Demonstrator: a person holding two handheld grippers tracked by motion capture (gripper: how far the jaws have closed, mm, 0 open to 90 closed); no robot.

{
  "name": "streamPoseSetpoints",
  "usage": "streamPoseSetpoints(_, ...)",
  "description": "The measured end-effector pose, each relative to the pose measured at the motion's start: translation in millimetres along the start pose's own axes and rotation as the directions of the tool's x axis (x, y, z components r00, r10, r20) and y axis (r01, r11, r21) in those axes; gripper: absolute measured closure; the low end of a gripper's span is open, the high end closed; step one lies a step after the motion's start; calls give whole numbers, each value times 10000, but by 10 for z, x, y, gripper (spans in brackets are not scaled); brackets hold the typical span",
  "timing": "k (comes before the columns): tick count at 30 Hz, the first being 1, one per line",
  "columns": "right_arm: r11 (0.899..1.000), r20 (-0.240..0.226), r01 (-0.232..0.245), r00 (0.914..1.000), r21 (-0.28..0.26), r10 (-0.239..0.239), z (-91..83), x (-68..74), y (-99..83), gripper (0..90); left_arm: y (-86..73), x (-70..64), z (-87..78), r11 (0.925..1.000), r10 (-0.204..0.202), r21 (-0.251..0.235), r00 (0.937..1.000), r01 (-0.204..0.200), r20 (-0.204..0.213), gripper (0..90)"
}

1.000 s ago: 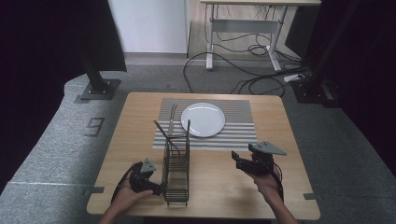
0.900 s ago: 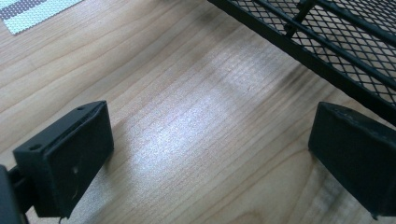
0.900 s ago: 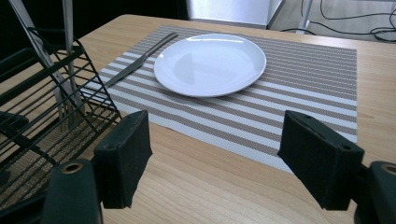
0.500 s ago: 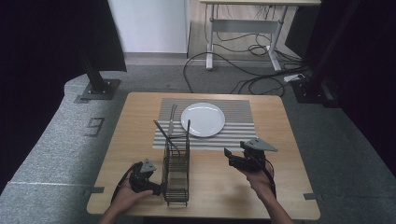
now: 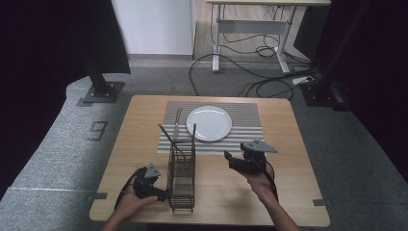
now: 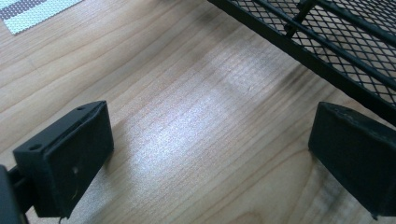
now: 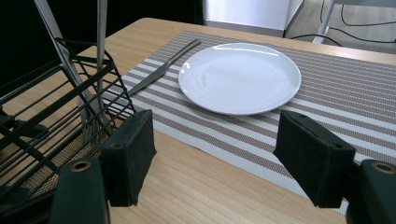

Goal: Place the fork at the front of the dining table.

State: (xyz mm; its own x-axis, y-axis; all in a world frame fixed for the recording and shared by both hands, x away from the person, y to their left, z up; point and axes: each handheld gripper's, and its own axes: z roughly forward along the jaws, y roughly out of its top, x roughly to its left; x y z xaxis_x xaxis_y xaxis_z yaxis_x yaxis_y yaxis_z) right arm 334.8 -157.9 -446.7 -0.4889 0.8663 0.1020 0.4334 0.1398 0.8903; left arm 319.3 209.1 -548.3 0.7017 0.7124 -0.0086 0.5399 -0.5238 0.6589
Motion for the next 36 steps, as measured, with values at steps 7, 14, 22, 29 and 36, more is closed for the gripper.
streamPoseSetpoints(7,10000,-40,71,10000,11,-71,38,38,80,290,0,-1,0,10000,-6,-1,10000,6,-9,0)
streamPoseSetpoints(14,9996,-143,240,9996,-147,-242,77,119,226,297,0,-1,0,10000,-7,0,10000,7,-6,0)
streamPoseSetpoints(22,9996,-385,252,9989,-162,-258,180,213,344,303,0,-2,0,10000,-6,2,10000,6,-19,0)
streamPoseSetpoints(29,9995,-646,288,9975,-146,-297,273,309,368,320,0,-2,-1,10000,-9,6,10000,9,-17,0)
streamPoseSetpoints(36,9988,-948,391,9946,-299,-418,325,400,422,351,0,-2,-1,10000,-12,4,10000,12,-24,0)
